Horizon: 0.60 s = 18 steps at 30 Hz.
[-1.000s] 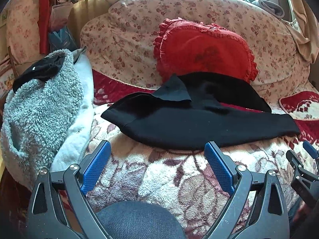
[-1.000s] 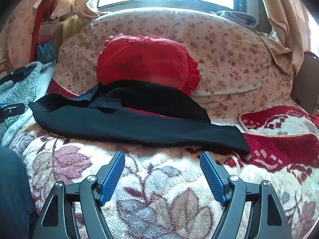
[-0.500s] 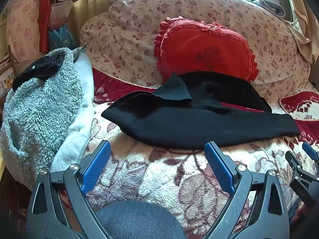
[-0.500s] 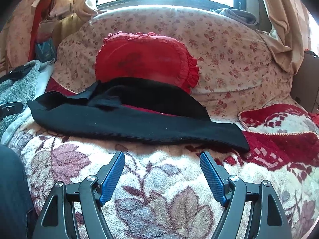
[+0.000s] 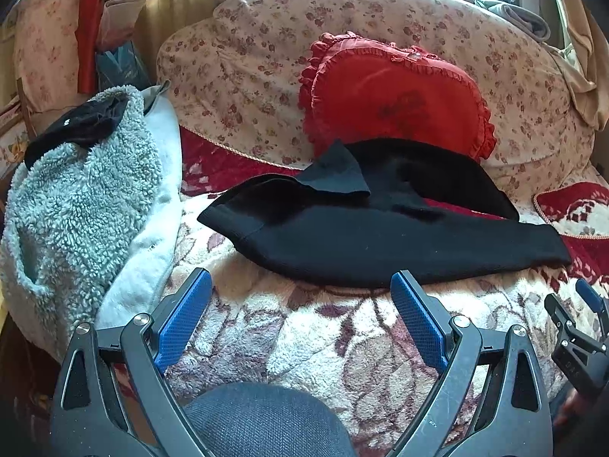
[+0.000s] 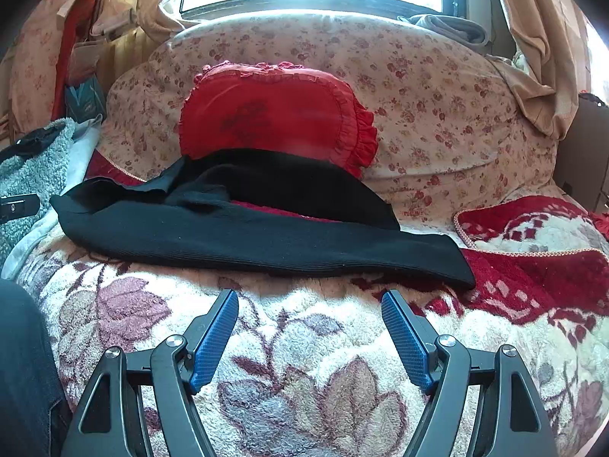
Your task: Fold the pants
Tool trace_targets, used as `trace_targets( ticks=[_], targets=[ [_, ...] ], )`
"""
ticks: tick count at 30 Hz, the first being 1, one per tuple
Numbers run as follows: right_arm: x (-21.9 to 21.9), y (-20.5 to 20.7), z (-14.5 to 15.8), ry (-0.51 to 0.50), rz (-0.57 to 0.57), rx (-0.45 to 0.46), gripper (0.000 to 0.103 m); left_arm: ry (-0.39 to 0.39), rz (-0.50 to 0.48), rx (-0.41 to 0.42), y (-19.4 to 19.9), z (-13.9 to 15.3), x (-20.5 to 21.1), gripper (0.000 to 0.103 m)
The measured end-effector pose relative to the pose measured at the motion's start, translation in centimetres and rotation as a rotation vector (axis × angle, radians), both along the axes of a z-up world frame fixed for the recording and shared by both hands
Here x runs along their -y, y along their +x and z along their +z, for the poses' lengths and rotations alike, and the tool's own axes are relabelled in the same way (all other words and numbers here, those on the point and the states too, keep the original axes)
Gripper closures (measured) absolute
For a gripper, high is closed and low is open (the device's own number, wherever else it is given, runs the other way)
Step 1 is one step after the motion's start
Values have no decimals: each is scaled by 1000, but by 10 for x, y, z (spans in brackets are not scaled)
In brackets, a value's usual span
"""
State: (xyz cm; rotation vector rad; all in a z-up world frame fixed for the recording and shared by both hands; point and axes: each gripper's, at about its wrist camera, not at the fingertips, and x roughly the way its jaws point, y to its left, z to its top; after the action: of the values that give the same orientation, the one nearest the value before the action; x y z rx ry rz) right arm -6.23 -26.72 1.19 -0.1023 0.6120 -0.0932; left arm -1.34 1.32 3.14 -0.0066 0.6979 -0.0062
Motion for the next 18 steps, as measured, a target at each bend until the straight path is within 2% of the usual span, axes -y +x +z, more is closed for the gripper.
trace_targets(
  ticks=[8, 14, 18],
  targets=[
    [0, 0, 1, 2, 0, 6, 27, 24, 0, -1, 1, -4, 3, 8],
    [-2, 0, 2, -5, 5, 8, 27, -40, 23, -21, 3, -5, -9, 8],
    [-2, -1, 2, -7, 4, 7, 27, -38, 15, -21, 2, -6, -4, 8]
  ],
)
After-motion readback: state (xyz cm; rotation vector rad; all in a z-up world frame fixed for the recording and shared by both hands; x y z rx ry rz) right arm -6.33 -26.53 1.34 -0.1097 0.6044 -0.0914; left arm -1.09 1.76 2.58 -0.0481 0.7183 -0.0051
